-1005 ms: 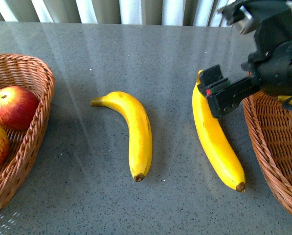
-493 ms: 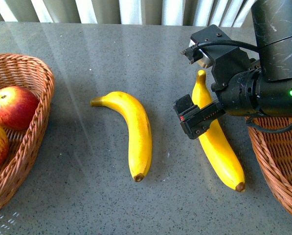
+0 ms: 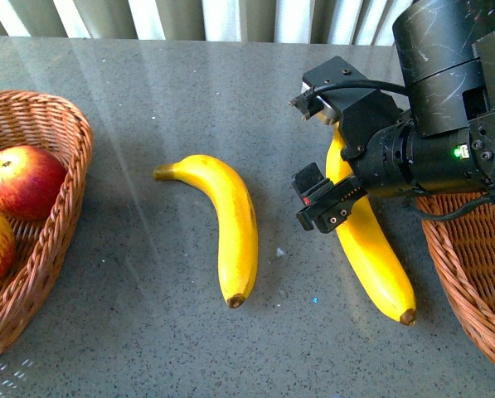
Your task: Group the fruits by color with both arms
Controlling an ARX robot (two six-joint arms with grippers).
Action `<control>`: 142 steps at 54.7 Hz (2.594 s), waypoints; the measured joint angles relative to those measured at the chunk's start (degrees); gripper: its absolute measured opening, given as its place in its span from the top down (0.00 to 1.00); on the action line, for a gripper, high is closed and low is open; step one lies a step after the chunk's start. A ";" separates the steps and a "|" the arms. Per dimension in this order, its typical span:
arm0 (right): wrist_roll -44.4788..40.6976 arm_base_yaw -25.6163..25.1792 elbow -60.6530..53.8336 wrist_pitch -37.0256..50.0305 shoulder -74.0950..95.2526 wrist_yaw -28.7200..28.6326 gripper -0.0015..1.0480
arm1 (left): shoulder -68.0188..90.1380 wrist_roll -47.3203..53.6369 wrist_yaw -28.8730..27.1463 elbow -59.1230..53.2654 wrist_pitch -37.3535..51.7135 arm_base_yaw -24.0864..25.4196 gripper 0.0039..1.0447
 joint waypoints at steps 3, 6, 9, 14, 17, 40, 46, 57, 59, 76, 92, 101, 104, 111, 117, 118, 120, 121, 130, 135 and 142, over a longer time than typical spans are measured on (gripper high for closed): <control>0.02 0.00 0.00 0.42 0.00 0.37 0.45 | 0.00 0.00 0.00 0.00 0.00 0.00 0.09; 0.28 -0.07 0.00 1.49 -0.11 0.76 0.56 | 0.00 0.00 0.00 0.00 0.00 0.00 0.09; 0.81 -0.17 0.00 1.90 -0.42 0.52 0.64 | 0.00 0.00 0.00 0.00 0.00 0.00 0.09; 2.08 -0.52 0.00 2.34 -1.49 0.52 0.70 | 0.00 0.00 0.00 0.00 -0.02 0.00 0.09; 3.13 -0.79 0.00 2.49 -2.32 0.48 0.70 | 0.00 0.00 0.00 0.00 0.00 0.00 0.09; 18.18 -7.93 -0.57 1.62 -22.25 -1.44 0.71 | 0.00 0.00 0.00 0.00 -0.02 0.00 0.09; 19.39 -11.61 -3.02 0.96 -27.41 -1.86 0.71 | 0.00 0.00 0.00 0.00 0.00 0.00 0.09; 16.92 -18.40 -10.80 0.42 -31.17 -2.01 0.72 | 0.00 -0.02 0.00 0.00 -0.02 0.00 0.09; 16.50 -19.39 -12.26 0.46 -30.82 -2.03 0.72 | 0.00 0.00 0.00 0.00 -0.02 0.00 0.09; 15.82 -20.98 -16.28 2.29 -27.30 0.28 0.72 | 0.00 0.00 0.00 0.00 -0.02 0.00 0.09; 14.25 -20.68 -17.35 1.44 -24.63 2.84 0.42 | 0.00 0.00 0.00 0.00 -0.02 0.00 0.09; 13.44 -17.73 -15.34 -0.79 -26.08 4.04 0.19 | 0.00 0.00 0.00 0.00 -0.02 0.00 0.09; 13.09 -15.98 -14.29 -1.46 -26.27 4.48 0.12 | 0.00 0.00 0.00 0.00 -0.02 0.00 0.09; 12.20 -8.04 -10.29 -4.17 -25.62 5.31 0.09 | 0.00 0.00 0.00 0.00 -0.02 0.00 0.09; 12.44 -0.33 -5.51 -7.50 -22.18 6.10 0.09 | 0.00 -0.02 0.00 0.00 0.00 0.00 0.09; 12.59 0.92 -4.59 -8.26 -21.31 6.10 0.09 | 0.00 0.00 0.00 0.00 0.00 0.00 0.09; 12.76 2.80 -3.23 -9.40 -19.91 6.16 0.09 | 0.00 0.00 0.00 0.00 0.00 0.00 0.09; 12.90 4.00 -2.36 -10.03 -18.93 6.27 0.09 | 0.00 0.00 0.00 0.00 -0.02 0.00 0.09; 14.19 10.56 3.06 -12.07 -11.85 7.54 0.09 | 0.00 0.00 0.00 0.00 0.00 0.00 0.09; 15.67 12.46 5.60 -13.46 -8.85 7.82 0.09 | 0.00 0.00 0.00 0.00 -0.02 0.00 0.09; 18.45 13.94 8.66 -15.32 -4.90 8.04 0.09 | 0.00 0.00 0.00 0.00 0.00 0.00 0.09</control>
